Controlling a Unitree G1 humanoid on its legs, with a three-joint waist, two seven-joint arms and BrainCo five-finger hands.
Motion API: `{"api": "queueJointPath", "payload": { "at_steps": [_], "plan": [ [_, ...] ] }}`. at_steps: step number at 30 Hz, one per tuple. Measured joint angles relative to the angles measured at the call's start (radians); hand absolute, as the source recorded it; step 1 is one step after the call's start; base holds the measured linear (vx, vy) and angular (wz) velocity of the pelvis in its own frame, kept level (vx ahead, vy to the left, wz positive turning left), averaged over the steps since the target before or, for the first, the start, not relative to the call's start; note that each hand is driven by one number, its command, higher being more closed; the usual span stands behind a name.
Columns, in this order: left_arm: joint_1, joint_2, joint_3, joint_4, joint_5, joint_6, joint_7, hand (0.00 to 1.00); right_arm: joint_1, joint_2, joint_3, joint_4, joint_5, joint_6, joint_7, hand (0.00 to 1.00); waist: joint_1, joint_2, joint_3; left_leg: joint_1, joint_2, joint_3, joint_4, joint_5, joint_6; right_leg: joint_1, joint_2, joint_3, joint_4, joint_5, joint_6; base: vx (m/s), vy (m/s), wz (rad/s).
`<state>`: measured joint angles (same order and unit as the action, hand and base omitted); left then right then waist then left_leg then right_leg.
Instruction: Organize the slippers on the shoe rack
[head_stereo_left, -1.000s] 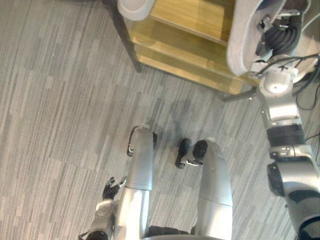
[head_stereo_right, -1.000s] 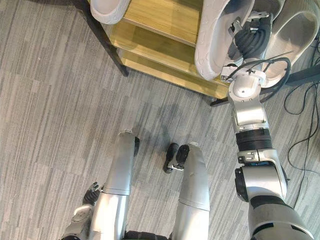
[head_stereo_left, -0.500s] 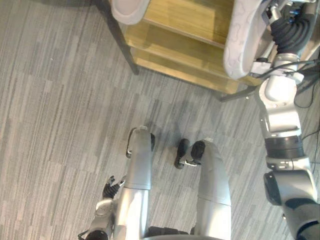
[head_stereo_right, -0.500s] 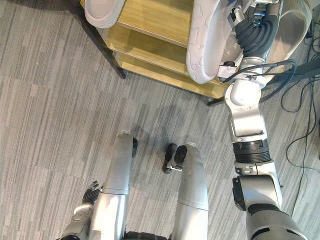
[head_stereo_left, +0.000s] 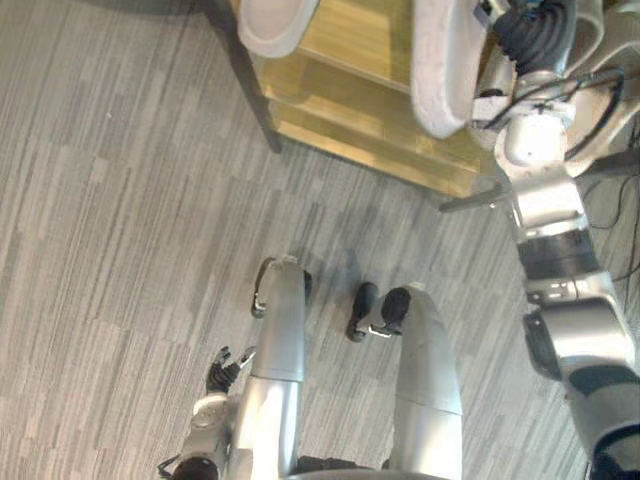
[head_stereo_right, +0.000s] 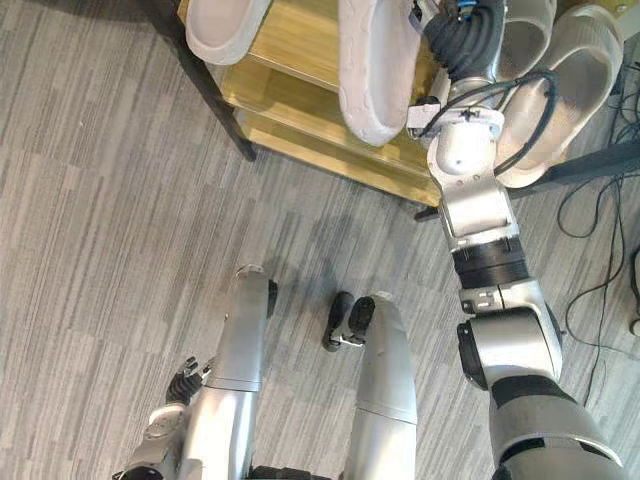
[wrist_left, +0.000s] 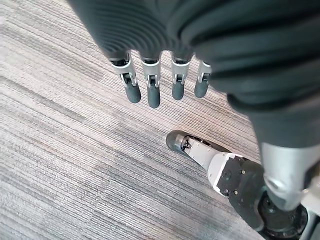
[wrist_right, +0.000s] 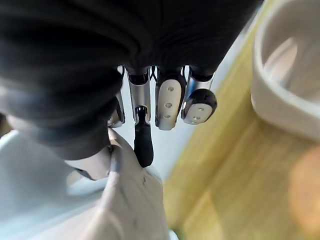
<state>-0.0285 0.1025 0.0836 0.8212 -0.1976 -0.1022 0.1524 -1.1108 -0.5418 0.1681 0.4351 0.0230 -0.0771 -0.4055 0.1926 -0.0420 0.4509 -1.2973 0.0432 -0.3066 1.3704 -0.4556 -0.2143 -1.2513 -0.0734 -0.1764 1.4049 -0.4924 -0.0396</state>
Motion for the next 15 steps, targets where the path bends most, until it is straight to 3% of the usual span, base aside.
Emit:
{"api": "queueJointPath", "payload": {
  "at_steps": [4,15],
  "plan": [
    [-0.022,-0.007,0.016,0.022,-0.003,0.000,0.001,0.00,-0.090,0.003,0.037,0.142,0.001,0.020,0.005,1.00,0.017,0.000,0.000,-0.015,-0.004,-0.013,0.001,0.005,-0.009,-0.007,-0.004,-0.013,0.000,0.004,-0.007,0.02,-0.010,0.05],
    [-0.060,-0.009,0.027,0.068,-0.022,-0.001,0.019,0.00,-0.216,0.056,0.069,0.375,-0.004,0.056,-0.017,1.00,0.023,0.001,0.000,-0.047,-0.020,-0.035,0.000,0.015,-0.009,-0.025,-0.017,-0.034,-0.004,-0.001,0.000,-0.01,-0.006,0.04]
  ]
}}
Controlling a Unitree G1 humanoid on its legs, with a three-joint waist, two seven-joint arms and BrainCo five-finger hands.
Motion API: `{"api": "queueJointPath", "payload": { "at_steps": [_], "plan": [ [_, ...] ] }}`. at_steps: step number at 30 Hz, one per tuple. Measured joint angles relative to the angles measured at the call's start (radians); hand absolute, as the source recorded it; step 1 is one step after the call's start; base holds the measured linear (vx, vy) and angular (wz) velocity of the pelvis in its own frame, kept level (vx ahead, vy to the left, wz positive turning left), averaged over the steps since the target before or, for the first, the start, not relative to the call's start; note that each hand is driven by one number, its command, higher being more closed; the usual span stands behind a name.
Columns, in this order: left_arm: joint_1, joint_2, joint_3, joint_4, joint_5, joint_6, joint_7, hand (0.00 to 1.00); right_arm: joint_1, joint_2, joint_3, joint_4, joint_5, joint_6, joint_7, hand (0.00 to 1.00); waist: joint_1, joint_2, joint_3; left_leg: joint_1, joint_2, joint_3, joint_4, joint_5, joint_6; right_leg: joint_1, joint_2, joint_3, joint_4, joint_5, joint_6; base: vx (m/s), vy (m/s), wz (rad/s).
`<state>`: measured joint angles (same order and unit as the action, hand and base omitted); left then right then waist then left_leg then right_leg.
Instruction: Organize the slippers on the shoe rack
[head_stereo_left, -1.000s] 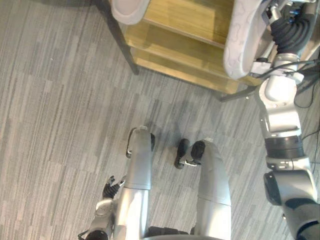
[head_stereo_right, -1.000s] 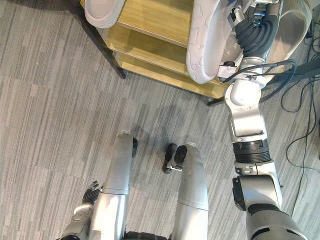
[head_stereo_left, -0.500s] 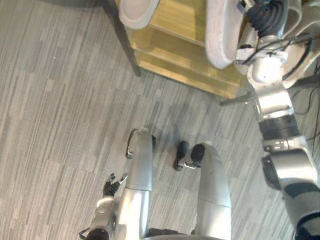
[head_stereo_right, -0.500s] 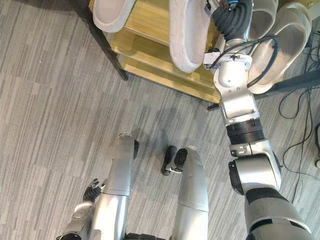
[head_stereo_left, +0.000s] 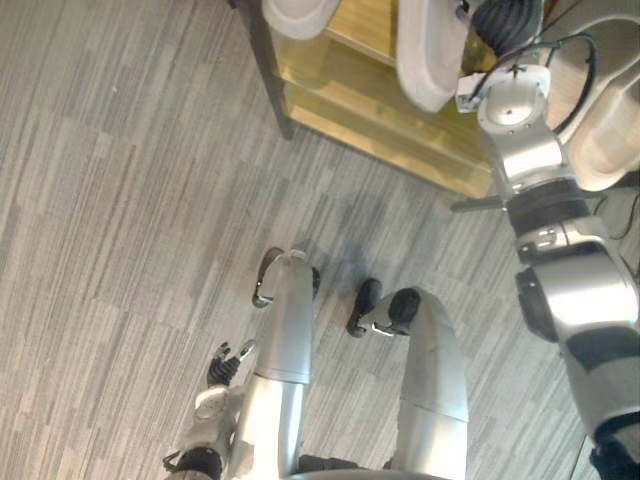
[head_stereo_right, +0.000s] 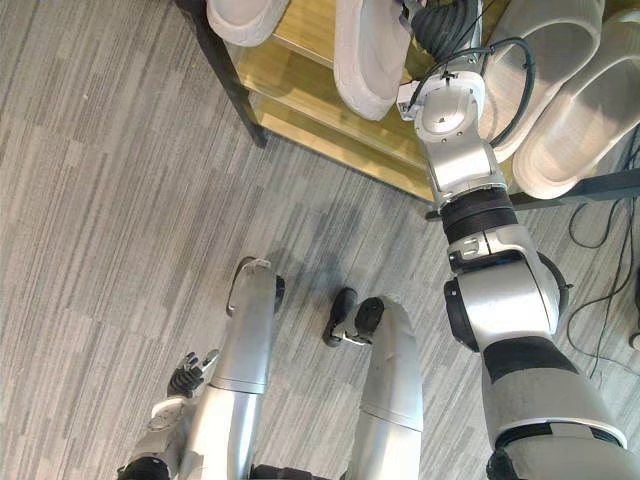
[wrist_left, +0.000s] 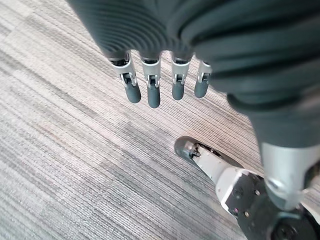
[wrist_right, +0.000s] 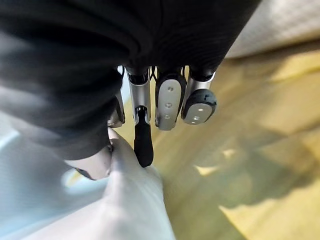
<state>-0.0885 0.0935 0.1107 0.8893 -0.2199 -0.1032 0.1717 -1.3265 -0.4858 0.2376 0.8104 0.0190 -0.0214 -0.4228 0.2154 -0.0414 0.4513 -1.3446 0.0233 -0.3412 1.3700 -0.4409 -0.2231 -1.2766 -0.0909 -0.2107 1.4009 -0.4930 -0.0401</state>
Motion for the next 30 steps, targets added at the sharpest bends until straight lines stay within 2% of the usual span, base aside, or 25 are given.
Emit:
{"api": "queueJointPath", "payload": {
  "at_steps": [2,3,14,30],
  "plan": [
    [-0.010,-0.006,0.019,0.013,-0.001,0.000,0.001,0.00,-0.012,0.014,0.001,0.013,0.000,0.000,-0.013,1.00,0.001,0.000,0.000,0.000,0.000,0.000,-0.001,0.000,-0.001,0.000,0.000,0.000,0.000,0.000,0.000,0.00,0.000,0.00],
    [-0.013,-0.007,0.022,0.013,-0.001,-0.001,0.001,0.00,-0.012,0.016,0.001,0.014,0.000,0.000,-0.019,0.00,0.002,0.000,0.000,0.000,-0.001,0.000,-0.002,0.000,0.000,0.000,-0.001,0.000,-0.001,0.000,0.000,0.00,0.000,0.00],
    [-0.049,-0.007,0.021,0.035,-0.009,-0.001,0.005,0.00,-0.022,0.052,-0.007,0.040,0.000,0.004,-0.102,0.00,0.005,0.004,0.002,-0.004,-0.014,0.000,-0.011,0.007,0.001,-0.002,-0.015,-0.002,-0.004,-0.002,-0.002,0.00,-0.005,0.03],
    [-0.056,-0.007,0.017,0.037,-0.020,-0.016,0.024,0.00,-0.022,0.058,-0.063,0.031,0.023,0.003,-0.138,0.00,0.007,0.007,0.003,-0.003,-0.016,0.004,-0.037,0.022,-0.010,-0.009,-0.020,0.000,-0.013,-0.001,-0.003,0.00,-0.004,0.01]
  ]
}}
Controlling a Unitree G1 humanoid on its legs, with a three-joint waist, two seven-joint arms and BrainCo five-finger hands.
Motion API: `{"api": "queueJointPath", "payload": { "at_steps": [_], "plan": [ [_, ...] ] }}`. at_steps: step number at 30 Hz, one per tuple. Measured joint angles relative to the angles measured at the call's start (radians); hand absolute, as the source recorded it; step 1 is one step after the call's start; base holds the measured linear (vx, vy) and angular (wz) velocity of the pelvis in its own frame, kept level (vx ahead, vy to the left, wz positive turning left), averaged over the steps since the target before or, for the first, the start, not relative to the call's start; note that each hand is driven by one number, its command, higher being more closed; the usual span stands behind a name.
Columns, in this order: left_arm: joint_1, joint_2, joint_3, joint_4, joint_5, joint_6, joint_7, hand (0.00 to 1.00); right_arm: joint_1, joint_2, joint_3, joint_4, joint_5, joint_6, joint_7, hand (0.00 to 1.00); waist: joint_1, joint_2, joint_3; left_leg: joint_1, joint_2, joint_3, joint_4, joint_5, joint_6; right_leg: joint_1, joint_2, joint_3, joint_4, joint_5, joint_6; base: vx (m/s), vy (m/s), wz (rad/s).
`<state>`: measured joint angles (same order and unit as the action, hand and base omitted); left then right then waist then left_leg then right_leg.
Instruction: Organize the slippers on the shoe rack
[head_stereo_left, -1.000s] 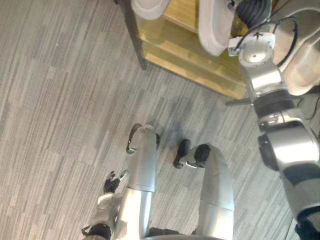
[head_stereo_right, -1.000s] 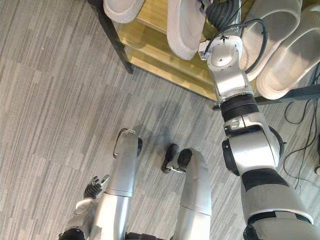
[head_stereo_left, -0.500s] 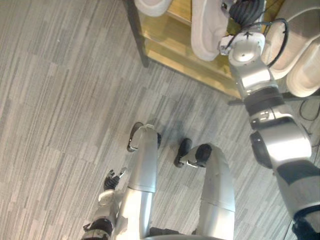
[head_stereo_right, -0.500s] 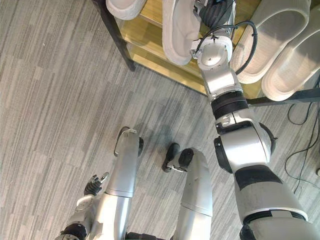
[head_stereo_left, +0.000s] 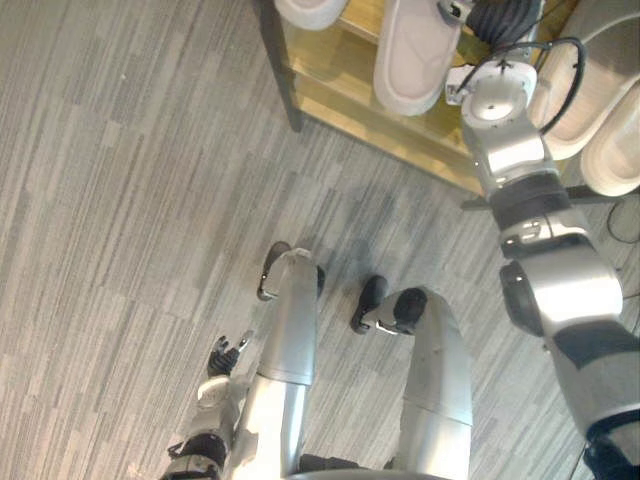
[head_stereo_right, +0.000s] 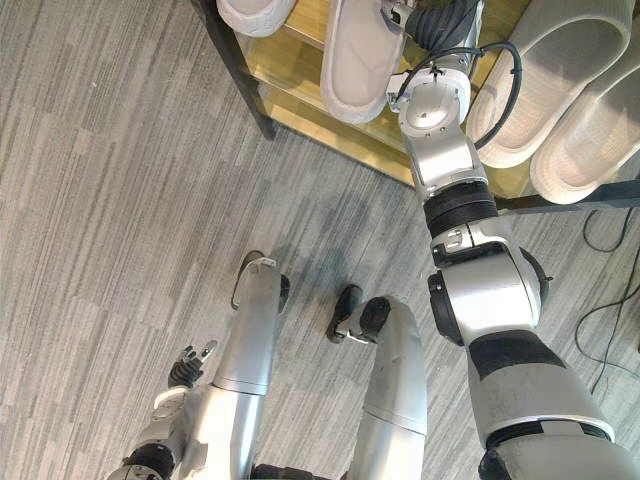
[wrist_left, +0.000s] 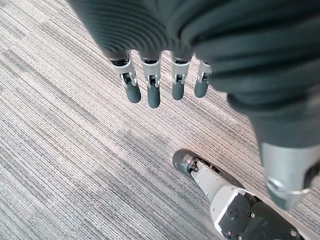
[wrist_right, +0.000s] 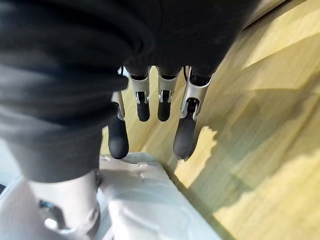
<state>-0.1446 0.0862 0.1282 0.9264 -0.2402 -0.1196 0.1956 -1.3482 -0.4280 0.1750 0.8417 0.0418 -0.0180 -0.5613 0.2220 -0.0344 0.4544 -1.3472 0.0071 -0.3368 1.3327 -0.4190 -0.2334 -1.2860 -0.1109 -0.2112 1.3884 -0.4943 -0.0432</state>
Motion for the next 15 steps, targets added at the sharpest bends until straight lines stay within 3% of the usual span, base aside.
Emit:
{"api": "queueJointPath", "payload": {
  "at_steps": [5,15],
  "plan": [
    [-0.001,-0.001,-0.001,0.000,0.000,-0.003,0.000,0.00,0.001,0.000,-0.017,-0.022,0.004,0.000,-0.009,0.00,0.000,0.007,0.004,0.002,0.001,0.001,-0.003,0.001,-0.001,0.000,0.000,0.001,-0.003,0.002,-0.003,0.00,0.000,0.00],
    [-0.012,-0.005,-0.010,-0.008,0.000,-0.003,0.000,0.00,0.145,0.057,-0.133,-0.301,-0.003,-0.016,-0.065,0.00,-0.001,0.021,0.012,0.036,0.006,0.012,-0.033,0.008,-0.004,0.030,0.002,0.006,-0.027,0.004,-0.006,0.00,0.000,0.00]
  ]
}}
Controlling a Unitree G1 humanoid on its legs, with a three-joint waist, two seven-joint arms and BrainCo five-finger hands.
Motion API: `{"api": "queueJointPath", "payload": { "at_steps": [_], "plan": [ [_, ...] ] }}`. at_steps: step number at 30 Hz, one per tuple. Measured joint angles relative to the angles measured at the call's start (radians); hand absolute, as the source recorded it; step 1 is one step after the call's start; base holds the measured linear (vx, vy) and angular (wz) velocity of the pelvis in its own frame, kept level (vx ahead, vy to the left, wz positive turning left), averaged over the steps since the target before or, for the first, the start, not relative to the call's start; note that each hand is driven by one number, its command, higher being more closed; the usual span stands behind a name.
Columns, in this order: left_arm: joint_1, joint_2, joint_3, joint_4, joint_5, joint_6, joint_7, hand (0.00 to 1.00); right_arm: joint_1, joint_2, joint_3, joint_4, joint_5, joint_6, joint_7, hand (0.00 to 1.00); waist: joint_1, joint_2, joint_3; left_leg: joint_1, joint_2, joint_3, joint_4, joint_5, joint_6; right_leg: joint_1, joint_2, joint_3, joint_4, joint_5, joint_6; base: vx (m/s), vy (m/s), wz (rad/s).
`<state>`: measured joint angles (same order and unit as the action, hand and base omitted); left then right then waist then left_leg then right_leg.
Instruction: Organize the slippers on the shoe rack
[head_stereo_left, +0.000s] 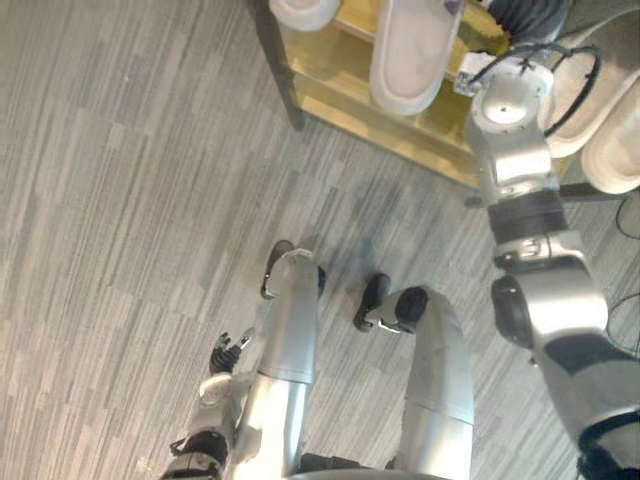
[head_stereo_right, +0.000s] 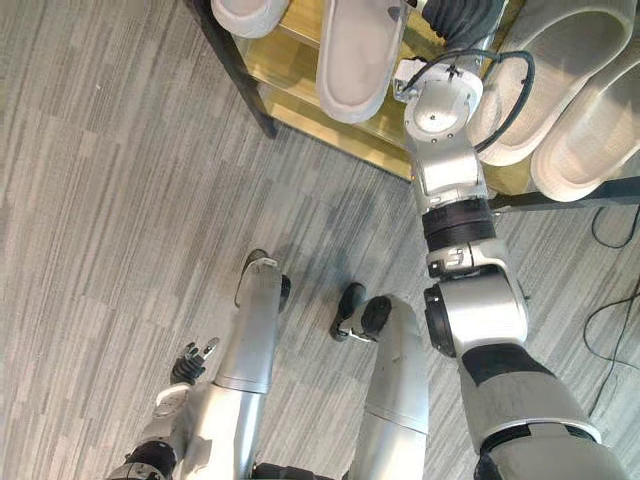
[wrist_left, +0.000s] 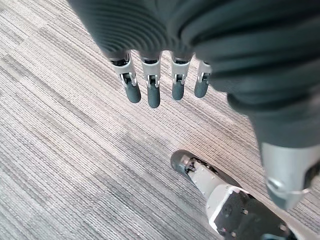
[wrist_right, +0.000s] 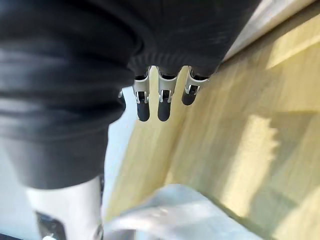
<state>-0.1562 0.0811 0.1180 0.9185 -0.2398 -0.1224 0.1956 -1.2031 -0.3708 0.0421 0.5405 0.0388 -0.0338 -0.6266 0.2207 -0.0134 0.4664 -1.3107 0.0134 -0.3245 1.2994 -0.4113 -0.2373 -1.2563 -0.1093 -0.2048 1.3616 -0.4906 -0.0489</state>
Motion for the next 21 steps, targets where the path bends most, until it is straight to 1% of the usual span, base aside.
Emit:
{"api": "queueJointPath", "payload": {
  "at_steps": [4,11,13,16,17,19,21],
  "plan": [
    [0.000,0.000,0.000,-0.005,0.000,0.001,0.000,0.00,0.049,0.015,-0.007,-0.080,-0.002,-0.005,-0.018,0.00,-0.001,0.001,0.000,0.005,0.002,0.009,-0.009,0.003,0.006,0.003,0.000,0.007,-0.006,0.000,0.000,0.00,0.000,0.00],
    [0.000,0.000,0.001,-0.007,0.001,0.001,0.000,0.00,0.100,0.067,-0.037,-0.140,-0.031,-0.006,-0.011,0.00,-0.001,0.001,0.001,0.008,0.003,0.010,-0.010,0.004,0.005,0.006,0.000,0.007,-0.006,0.000,0.000,0.00,0.000,0.00],
    [-0.001,-0.001,0.001,-0.010,0.001,0.002,0.000,0.00,0.128,0.092,-0.037,-0.171,-0.038,-0.006,-0.009,0.00,-0.001,0.003,0.004,0.015,0.003,0.010,-0.011,0.003,0.005,0.014,0.000,0.006,-0.007,0.000,0.001,0.00,0.000,0.00],
    [-0.002,-0.004,0.004,-0.024,0.002,0.002,0.000,0.00,0.170,0.140,-0.035,-0.211,-0.038,-0.019,-0.003,0.00,-0.002,0.006,0.011,0.024,0.004,0.012,-0.022,0.004,0.010,0.022,-0.001,0.006,-0.016,-0.001,0.002,0.00,0.000,0.00],
    [-0.003,-0.004,0.007,-0.024,0.002,0.004,0.000,0.00,0.197,0.171,-0.035,-0.223,-0.038,-0.032,-0.001,0.00,-0.002,0.006,0.011,0.026,0.004,0.011,-0.025,0.005,0.010,0.025,-0.001,0.005,-0.018,-0.001,0.002,0.00,0.000,0.00],
    [-0.005,-0.006,0.012,-0.023,0.003,0.004,0.000,0.00,0.224,0.201,-0.032,-0.235,-0.036,-0.036,0.000,0.00,-0.002,0.006,0.011,0.029,0.004,0.011,-0.026,0.005,0.009,0.028,-0.001,0.004,-0.020,-0.001,0.002,0.00,0.000,0.00],
    [-0.009,-0.007,0.016,-0.024,0.004,0.006,0.000,0.00,0.279,0.260,-0.028,-0.257,-0.018,-0.041,0.008,0.00,-0.004,0.007,0.014,0.040,0.004,0.013,-0.030,0.007,0.005,0.039,-0.001,0.006,-0.022,-0.001,0.002,0.00,0.000,0.00]
  ]
}}
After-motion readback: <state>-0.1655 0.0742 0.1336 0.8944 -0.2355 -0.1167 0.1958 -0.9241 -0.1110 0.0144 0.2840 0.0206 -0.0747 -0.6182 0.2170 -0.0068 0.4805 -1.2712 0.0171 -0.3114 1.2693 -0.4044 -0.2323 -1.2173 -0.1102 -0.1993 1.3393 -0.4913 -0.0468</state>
